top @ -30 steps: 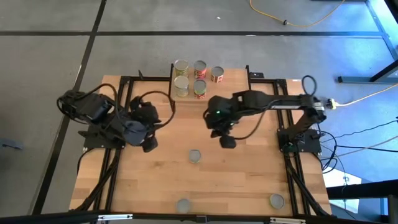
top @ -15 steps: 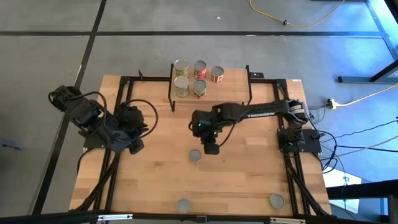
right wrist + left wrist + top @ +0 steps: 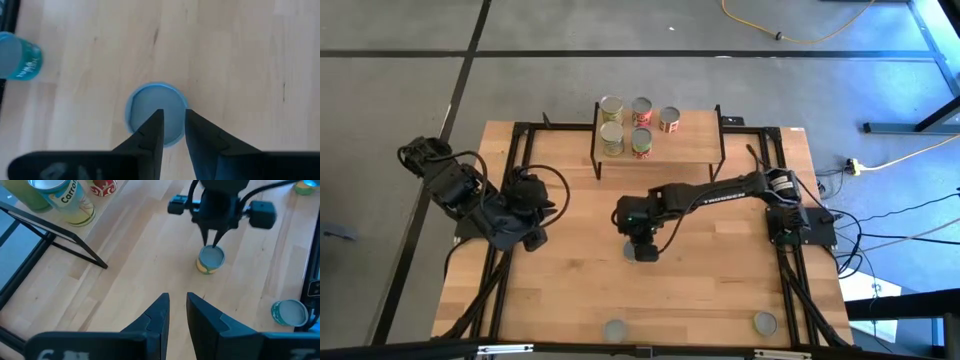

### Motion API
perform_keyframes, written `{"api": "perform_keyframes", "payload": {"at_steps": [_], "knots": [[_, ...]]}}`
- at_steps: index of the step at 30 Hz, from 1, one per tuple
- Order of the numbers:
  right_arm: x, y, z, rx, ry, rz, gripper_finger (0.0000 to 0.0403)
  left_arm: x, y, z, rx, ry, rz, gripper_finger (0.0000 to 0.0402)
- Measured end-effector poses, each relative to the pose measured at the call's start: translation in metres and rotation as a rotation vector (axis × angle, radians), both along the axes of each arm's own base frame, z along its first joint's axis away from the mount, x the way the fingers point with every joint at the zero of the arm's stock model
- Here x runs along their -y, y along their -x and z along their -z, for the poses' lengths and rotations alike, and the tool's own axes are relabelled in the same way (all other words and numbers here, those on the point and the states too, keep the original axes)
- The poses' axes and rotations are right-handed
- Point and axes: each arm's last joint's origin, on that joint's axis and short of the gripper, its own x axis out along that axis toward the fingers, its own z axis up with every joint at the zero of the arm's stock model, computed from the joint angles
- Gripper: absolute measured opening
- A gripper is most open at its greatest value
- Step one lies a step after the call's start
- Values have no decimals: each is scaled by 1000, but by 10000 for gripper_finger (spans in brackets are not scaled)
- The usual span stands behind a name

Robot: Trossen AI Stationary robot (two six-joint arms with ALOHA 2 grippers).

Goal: Pick and place cans onto a shelf
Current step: Put the canned peaches on the shelf

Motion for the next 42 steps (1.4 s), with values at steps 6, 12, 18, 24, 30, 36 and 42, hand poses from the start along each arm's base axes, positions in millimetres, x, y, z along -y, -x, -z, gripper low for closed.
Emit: {"api": "perform_keyframes", "payload": {"at_steps": [6, 12, 18, 24, 30, 36, 42], "knots": [[0, -6, 19, -41, 18, 8, 80, 0, 0, 0, 4, -6, 0, 59], [0, -9, 32, -71, 20, 6, 80, 0, 0, 0, 5, -7, -1, 59], [0, -11, 42, -90, 22, 1, 80, 0, 0, 0, 5, -7, -1, 59], [1, -13, 44, -80, 74, 10, 80, 0, 0, 0, 5, -7, -1, 59], [1, -13, 45, -78, 78, -1, 81, 0, 0, 0, 5, -7, -1, 59], [1, -13, 45, -78, 79, -2, 81, 0, 0, 0, 4, -8, 0, 59], [2, -13, 44, -76, 81, -6, 81, 0, 0, 0, 4, -8, 0, 59]]}}
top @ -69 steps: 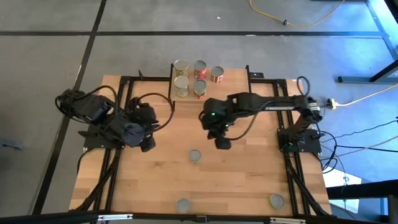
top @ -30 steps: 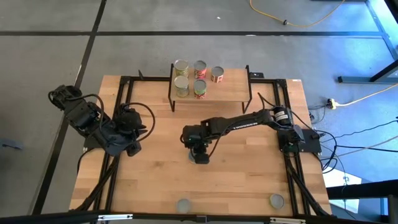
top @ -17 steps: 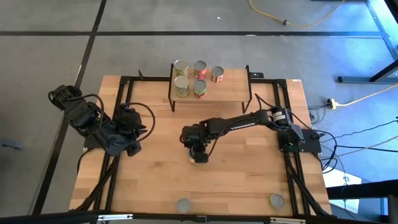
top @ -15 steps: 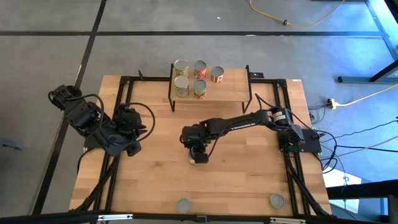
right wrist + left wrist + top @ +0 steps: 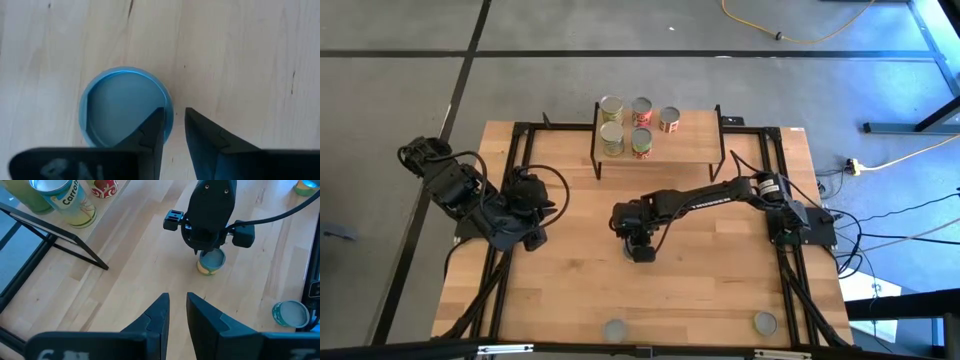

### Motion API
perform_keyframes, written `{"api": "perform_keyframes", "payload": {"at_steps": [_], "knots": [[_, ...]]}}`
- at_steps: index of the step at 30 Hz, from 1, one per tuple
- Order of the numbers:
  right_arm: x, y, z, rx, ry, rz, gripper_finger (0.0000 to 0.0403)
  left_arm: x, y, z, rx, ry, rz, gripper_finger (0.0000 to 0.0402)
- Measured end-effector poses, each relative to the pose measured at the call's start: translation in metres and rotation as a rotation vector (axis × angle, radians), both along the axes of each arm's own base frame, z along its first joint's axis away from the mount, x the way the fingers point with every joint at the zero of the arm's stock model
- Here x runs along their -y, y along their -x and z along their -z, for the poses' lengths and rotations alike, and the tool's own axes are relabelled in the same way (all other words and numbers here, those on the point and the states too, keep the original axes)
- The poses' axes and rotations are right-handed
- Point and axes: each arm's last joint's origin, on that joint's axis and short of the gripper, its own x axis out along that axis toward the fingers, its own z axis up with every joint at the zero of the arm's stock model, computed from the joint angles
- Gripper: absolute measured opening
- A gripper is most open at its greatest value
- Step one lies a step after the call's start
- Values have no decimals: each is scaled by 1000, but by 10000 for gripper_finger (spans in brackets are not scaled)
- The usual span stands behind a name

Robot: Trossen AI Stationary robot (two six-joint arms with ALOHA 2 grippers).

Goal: Pick and place cans onto a shelf
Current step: Put the canned peaches on the shelf

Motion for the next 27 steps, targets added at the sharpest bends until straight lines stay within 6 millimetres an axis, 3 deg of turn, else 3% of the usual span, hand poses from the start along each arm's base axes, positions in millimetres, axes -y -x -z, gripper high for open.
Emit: {"api": "perform_keyframes", "payload": {"at_steps": [19, 27], "knots": [[-1, -3, 7, -1, 6, -40, 79, 0, 0, 0, 0, 0, 1, 59], [0, -4, 9, 6, 5, -39, 14, 0, 0, 0, -1, -1, 1, 59]]}}
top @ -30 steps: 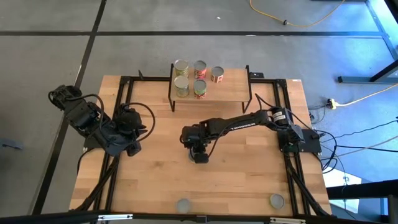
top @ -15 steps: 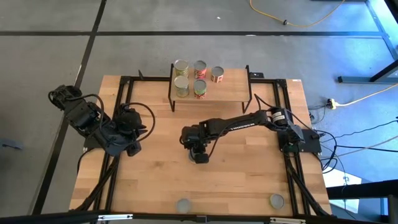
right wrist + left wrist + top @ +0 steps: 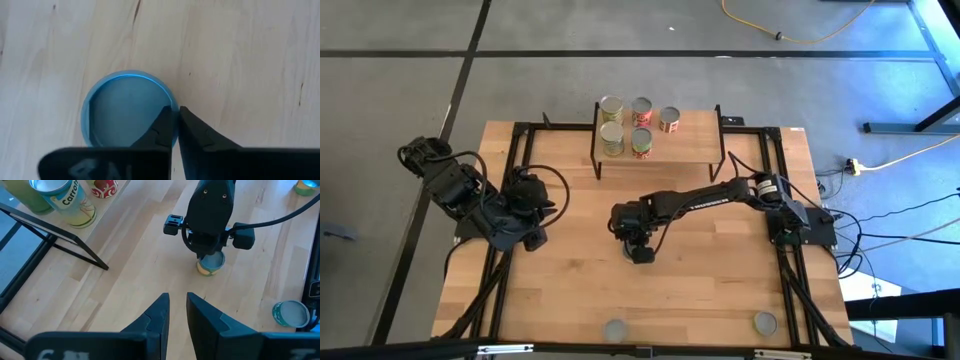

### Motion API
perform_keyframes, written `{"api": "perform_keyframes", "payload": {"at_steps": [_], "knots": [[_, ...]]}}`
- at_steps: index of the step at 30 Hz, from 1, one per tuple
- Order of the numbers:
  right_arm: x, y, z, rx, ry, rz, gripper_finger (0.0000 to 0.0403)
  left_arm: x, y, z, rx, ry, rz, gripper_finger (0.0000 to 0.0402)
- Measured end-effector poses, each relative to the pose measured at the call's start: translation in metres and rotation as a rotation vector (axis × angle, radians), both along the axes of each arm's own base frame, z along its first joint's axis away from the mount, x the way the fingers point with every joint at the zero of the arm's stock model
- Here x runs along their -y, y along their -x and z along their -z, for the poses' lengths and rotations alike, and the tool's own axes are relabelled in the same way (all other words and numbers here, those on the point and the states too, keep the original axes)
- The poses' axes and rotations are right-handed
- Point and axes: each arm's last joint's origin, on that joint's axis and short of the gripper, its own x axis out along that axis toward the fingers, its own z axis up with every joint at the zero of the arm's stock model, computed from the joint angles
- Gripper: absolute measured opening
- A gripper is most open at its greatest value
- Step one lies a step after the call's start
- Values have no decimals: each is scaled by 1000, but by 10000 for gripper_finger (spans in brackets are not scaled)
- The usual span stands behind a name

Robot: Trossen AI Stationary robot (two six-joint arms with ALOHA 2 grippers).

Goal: Pick and place cans onto a shelf
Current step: Put the canned peaches on the shelf

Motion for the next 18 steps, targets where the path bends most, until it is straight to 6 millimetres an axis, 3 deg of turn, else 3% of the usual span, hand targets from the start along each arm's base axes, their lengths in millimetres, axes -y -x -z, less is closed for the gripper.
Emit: {"api": "perform_keyframes", "payload": {"at_steps": [11, 18], "knots": [[0, 5, -7, -16, -15, 7, 13, 0, 0, 0, 1, 1, -1, 59], [1, 18, -36, -8, -20, 19, 13, 0, 0, 0, 2, 2, -2, 59]]}}
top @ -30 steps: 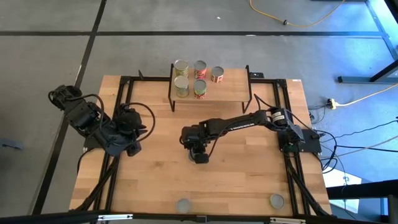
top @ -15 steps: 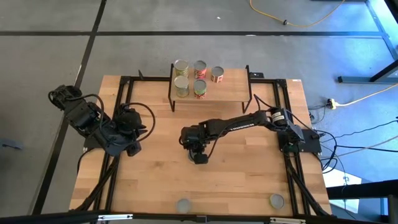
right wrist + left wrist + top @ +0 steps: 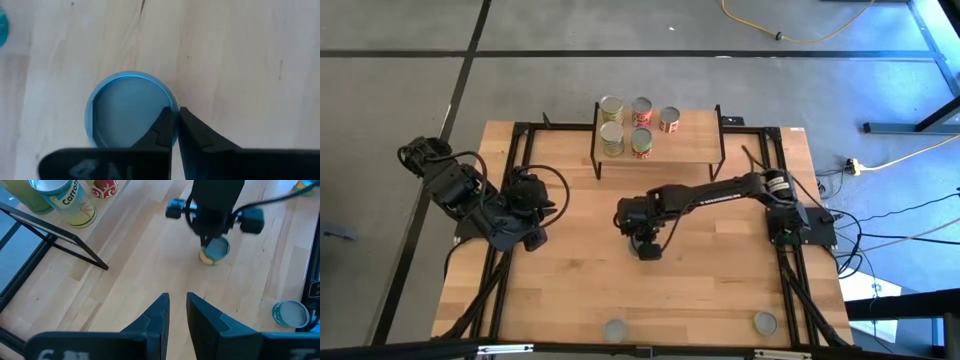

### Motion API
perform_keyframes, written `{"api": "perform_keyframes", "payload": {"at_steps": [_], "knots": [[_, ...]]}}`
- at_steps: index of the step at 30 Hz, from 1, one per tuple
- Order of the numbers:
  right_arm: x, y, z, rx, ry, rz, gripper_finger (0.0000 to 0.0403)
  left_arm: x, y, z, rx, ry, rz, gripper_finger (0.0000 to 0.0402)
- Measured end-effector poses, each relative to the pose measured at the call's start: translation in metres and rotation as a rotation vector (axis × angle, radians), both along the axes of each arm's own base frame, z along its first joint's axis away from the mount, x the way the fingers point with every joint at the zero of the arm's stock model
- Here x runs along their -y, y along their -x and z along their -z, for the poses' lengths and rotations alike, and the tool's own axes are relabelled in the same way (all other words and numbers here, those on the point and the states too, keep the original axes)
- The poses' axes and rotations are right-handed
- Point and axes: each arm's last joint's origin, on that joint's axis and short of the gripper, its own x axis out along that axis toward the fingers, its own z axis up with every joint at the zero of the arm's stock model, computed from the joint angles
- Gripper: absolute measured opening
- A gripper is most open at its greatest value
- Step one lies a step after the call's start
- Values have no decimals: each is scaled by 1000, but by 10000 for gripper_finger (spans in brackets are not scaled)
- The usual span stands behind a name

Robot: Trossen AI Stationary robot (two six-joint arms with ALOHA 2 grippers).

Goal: Pick and place cans onto a shelf
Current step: Put the canned peaches on the shelf

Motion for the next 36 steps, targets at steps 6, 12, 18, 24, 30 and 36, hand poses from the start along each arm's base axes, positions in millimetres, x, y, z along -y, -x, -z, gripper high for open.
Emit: {"api": "perform_keyframes", "payload": {"at_steps": [6, 12, 18, 24, 30, 36], "knots": [[4, 19, -40, 40, 64, 27, 13, 0, 0, 0, 1, 0, 0, 59], [12, 50, -87, 79, 129, 124, 13, 0, 0, 0, 1, 0, 0, 59], [36, 81, -123, 101, 196, 355, 13, 0, 0, 0, 4, 2, 1, 59], [75, 104, -142, 106, 243, 557, 13, 0, -1, 0, 10, 1, -1, 59], [116, 112, -144, 94, 271, 647, 13, 0, -1, 0, 11, 1, -2, 59], [152, 111, -139, 95, 292, 691, 13, 0, -1, 0, 12, 2, -2, 59]]}}
